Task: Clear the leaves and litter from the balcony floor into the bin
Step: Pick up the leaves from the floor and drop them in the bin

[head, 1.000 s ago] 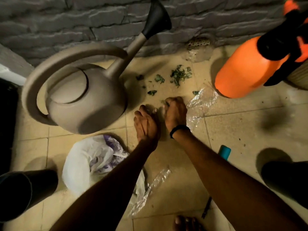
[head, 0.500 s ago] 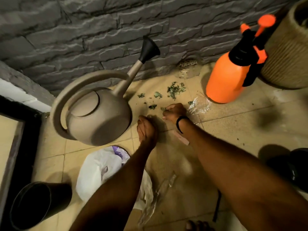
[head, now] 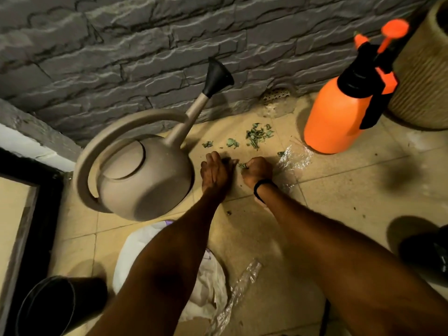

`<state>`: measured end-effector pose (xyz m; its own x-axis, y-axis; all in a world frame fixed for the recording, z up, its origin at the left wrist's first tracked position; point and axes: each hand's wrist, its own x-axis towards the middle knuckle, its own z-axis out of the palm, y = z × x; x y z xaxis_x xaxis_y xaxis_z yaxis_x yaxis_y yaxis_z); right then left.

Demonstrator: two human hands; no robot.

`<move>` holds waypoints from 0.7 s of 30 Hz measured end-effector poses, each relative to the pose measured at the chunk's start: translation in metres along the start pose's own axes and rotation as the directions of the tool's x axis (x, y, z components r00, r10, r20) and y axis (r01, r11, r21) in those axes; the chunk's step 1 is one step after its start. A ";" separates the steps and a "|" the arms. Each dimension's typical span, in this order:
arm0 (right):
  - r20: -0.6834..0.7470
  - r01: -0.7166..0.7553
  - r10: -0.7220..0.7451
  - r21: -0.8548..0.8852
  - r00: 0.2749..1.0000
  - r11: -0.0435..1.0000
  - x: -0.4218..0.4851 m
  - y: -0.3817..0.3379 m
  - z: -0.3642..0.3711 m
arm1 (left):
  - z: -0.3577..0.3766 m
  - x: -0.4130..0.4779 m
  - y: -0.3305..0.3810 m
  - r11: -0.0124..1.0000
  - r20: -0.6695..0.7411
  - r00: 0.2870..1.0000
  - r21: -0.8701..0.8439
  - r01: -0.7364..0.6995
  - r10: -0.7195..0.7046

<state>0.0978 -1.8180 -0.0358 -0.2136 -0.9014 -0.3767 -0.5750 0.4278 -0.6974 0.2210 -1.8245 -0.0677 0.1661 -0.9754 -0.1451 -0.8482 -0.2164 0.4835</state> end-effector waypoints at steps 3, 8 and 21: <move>-0.017 0.015 -0.016 -0.041 1.000 0.999 0.003 0.000 -0.003 | 0.000 0.004 0.006 0.992 0.013 0.999 -0.122 0.033 -0.032; -0.119 0.034 -0.042 -0.065 0.992 0.997 0.006 -0.005 -0.016 | 0.002 0.006 0.005 0.958 0.027 0.993 -0.262 0.116 -0.113; -0.391 -0.276 0.277 0.061 0.878 0.959 0.016 0.040 -0.059 | 0.010 -0.015 -0.001 0.962 -0.201 0.980 -0.267 -0.049 -0.006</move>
<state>0.0246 -1.8194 -0.0335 -0.6555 -0.6992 -0.2854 -0.4449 0.6629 -0.6021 0.2142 -1.8096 -0.0743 0.2691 -0.9627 0.0284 -0.6898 -0.1721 0.7033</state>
